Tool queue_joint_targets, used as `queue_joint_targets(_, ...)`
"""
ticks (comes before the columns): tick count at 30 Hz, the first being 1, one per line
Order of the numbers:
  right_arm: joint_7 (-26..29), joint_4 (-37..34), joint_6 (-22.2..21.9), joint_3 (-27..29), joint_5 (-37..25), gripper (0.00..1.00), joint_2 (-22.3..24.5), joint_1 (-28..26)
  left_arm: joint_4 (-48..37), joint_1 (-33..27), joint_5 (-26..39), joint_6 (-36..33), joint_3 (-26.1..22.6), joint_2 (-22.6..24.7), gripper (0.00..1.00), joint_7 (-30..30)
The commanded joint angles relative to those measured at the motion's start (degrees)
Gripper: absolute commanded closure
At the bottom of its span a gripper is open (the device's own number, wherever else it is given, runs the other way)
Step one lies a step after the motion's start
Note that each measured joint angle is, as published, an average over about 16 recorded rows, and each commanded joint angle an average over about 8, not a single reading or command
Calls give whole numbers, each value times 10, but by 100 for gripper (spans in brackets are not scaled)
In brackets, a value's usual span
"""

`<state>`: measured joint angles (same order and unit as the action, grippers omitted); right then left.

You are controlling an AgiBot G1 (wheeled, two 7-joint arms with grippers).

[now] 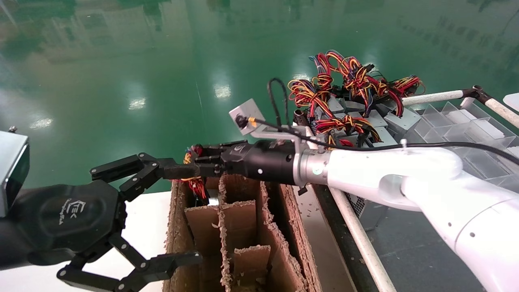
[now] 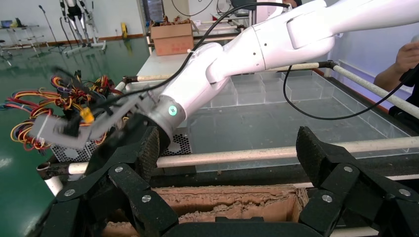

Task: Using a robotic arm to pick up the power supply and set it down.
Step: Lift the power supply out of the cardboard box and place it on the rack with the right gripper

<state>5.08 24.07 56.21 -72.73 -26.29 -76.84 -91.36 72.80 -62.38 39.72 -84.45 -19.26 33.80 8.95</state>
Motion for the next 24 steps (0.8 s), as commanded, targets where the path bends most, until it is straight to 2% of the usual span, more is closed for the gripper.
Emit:
queue_joint_targets(1,-6,-10,18,7,11,100,2,-1,0,0,0,0,0,0,0,0)
queue_joint_targets(24,17,-120,207,61,86,100,45,-118,0,0,0,0,0,0,0,0)
